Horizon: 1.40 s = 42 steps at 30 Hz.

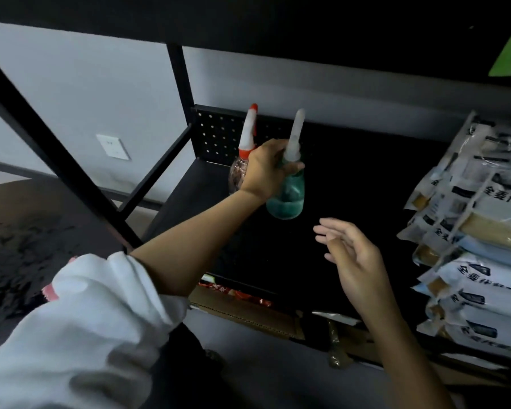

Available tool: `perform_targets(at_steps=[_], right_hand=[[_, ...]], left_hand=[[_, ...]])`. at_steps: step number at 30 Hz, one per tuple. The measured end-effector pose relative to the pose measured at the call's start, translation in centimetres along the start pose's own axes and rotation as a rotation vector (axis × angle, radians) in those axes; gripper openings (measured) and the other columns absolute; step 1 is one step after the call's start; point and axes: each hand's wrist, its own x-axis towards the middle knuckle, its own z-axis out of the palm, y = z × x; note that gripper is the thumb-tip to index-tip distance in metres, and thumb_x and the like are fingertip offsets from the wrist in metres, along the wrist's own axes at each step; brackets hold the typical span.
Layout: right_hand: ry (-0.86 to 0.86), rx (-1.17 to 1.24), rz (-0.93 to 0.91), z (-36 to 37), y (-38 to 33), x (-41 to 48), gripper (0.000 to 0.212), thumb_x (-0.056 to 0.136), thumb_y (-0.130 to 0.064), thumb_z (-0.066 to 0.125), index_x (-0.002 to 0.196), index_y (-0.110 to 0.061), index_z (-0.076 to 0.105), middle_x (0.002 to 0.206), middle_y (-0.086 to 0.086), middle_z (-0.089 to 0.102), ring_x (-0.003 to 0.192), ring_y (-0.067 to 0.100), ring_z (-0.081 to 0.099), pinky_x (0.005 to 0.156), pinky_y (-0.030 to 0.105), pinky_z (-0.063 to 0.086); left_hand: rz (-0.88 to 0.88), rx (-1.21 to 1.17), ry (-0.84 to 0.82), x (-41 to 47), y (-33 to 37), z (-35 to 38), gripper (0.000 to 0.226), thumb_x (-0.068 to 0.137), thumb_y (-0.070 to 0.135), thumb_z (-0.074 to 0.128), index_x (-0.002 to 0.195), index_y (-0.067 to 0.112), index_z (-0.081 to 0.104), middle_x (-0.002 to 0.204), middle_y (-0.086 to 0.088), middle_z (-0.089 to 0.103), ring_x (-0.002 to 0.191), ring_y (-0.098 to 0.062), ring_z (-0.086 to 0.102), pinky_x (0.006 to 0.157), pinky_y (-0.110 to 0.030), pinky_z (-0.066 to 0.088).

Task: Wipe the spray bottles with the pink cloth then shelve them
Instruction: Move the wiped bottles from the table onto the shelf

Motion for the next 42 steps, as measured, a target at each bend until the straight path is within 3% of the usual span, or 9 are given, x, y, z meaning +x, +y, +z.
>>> perform_targets(at_steps=[5,12,16,18,21,26,30,35,42], right_hand=[[-0.015,0.01,0.009,0.4,0.7,0.8,0.02,0.099,-0.022,0.052,0.11,-0.036,0.061,0.111,-0.015,0.068,0.111,0.001,0.062,0.098,0.037,0.05],[-0.018,0.0,0.021,1.6,0.6,1.0,0.026,0.1,-0.011,0.049,0.111,-0.031,0.062,0.11,-0.014,0.069,0.105,-0.002,0.063,0.095,0.034,0.051],[-0.033,-0.019,-0.007,2.1,-0.2,0.9,0.027,0.099,-0.012,0.048,0.111,-0.032,0.061,0.11,-0.015,0.068,0.105,-0.005,0.062,0.094,0.029,0.051],[-0.037,-0.023,-0.022,2.4,-0.7,0.9,0.028,0.099,-0.012,0.048,0.109,-0.034,0.061,0.11,-0.015,0.068,0.105,-0.004,0.063,0.094,0.03,0.051],[-0.037,-0.032,-0.055,3.2,-1.6,0.8,0.028,0.1,-0.011,0.048,0.109,-0.034,0.061,0.11,-0.014,0.068,0.106,0.0,0.063,0.095,0.033,0.051],[-0.071,-0.045,-0.093,5.3,-3.3,0.1,0.025,0.099,-0.013,0.049,0.111,-0.032,0.061,0.111,-0.015,0.067,0.107,0.0,0.063,0.095,0.031,0.051],[-0.136,-0.046,-0.131,7.9,-4.9,-0.8,0.024,0.1,-0.015,0.048,0.11,-0.033,0.061,0.11,-0.015,0.067,0.104,-0.003,0.063,0.09,0.025,0.05],[-0.238,-0.009,-0.173,12.6,-7.0,-2.4,0.022,0.1,-0.016,0.048,0.111,-0.03,0.061,0.11,-0.014,0.067,0.103,-0.004,0.063,0.085,0.018,0.047],[-0.357,0.023,-0.22,20.1,-9.1,-5.4,0.023,0.1,-0.015,0.048,0.114,-0.025,0.063,0.111,-0.011,0.068,0.107,0.001,0.062,0.09,0.022,0.048]], left_hand=[[0.013,0.01,0.07,1.2,-0.5,0.9,0.028,0.08,0.009,0.078,0.104,-0.001,0.066,0.094,-0.003,0.057,0.084,-0.015,0.054,0.078,-0.023,0.046],[-0.057,-0.031,0.071,1.2,-0.4,1.3,0.033,0.08,0.005,0.078,0.11,-0.001,0.065,0.096,-0.002,0.063,0.09,-0.016,0.059,0.077,-0.011,0.044],[-0.129,-0.138,0.037,0.4,-0.2,0.2,0.063,0.08,0.005,0.078,0.135,-0.005,0.05,0.123,-0.016,0.066,0.118,-0.029,0.061,0.106,-0.039,0.046],[-0.155,-0.166,0.054,-0.6,0.2,-0.5,0.065,0.082,0.001,0.076,0.138,-0.007,0.045,0.132,-0.021,0.06,0.124,-0.028,0.057,0.11,-0.035,0.042],[-0.177,-0.148,0.06,-3.0,0.7,-2.1,0.046,0.086,0.001,0.072,0.128,-0.003,0.056,0.128,-0.017,0.063,0.112,-0.019,0.058,0.088,-0.007,0.044],[-0.139,-0.21,0.026,-7.9,0.1,-7.4,0.019,0.086,0.009,0.066,0.105,0.008,0.068,0.104,-0.011,0.074,0.097,-0.023,0.072,0.087,-0.034,0.058],[-0.131,-0.157,0.072,-11.2,-0.5,-13.2,0.009,0.094,0.01,0.065,0.099,0.017,0.068,0.089,0.007,0.07,0.083,-0.003,0.066,0.079,-0.018,0.051],[-0.158,-0.156,0.204,-16.4,-1.5,-20.8,0.015,0.099,0.013,0.057,0.097,0.022,0.069,0.086,0.005,0.072,0.085,-0.009,0.069,0.081,-0.025,0.055],[-0.243,-0.073,0.358,-24.5,-2.7,-29.8,0.015,0.1,0.012,0.055,0.1,0.014,0.07,0.085,0.003,0.072,0.081,0.0,0.068,0.077,-0.015,0.05]])
